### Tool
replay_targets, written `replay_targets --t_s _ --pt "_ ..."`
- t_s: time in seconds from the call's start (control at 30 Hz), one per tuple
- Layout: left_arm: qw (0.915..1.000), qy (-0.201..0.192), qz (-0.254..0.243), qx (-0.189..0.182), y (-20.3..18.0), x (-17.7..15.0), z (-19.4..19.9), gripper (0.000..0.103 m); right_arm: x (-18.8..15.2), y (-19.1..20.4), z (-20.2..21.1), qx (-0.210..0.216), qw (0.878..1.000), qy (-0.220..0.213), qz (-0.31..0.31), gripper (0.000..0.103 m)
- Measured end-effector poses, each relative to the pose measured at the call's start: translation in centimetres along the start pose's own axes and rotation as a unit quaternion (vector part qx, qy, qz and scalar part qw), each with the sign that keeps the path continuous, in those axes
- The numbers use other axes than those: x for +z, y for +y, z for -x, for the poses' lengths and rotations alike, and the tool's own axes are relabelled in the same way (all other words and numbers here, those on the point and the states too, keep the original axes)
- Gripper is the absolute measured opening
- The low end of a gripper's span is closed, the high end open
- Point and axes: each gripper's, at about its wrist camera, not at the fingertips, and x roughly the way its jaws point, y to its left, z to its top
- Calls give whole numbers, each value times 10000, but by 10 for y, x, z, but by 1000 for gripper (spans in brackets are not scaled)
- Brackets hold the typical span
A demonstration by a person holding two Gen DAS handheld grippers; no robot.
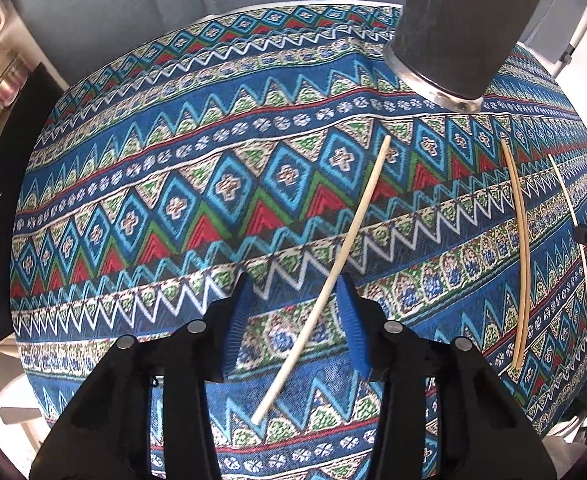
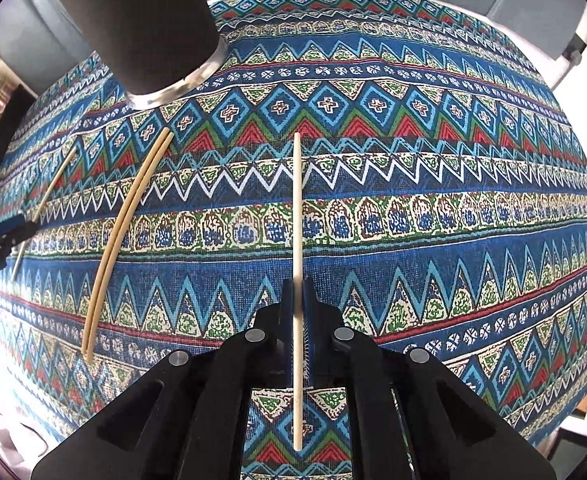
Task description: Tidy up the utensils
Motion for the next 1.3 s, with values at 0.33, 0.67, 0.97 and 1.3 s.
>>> replay_targets --t_s 0.33,0.67,0.97,1.3 --pt "9946 296 875 -469 26 -27 19 5 7 -74 37 759 9947 -226 -663 5" --pt "9971 -244 566 -436 8 9 82 5 30 -46 81 1317 9864 -803 -562 5" --pt "9942 -1033 209 -222 -18 75 127 5 68 -11 119 1776 9729 -1406 -467 5" --pt "9827 -1825 -212 -239 -71 133 191 5 112 2 174 2019 9534 -2218 -314 5"
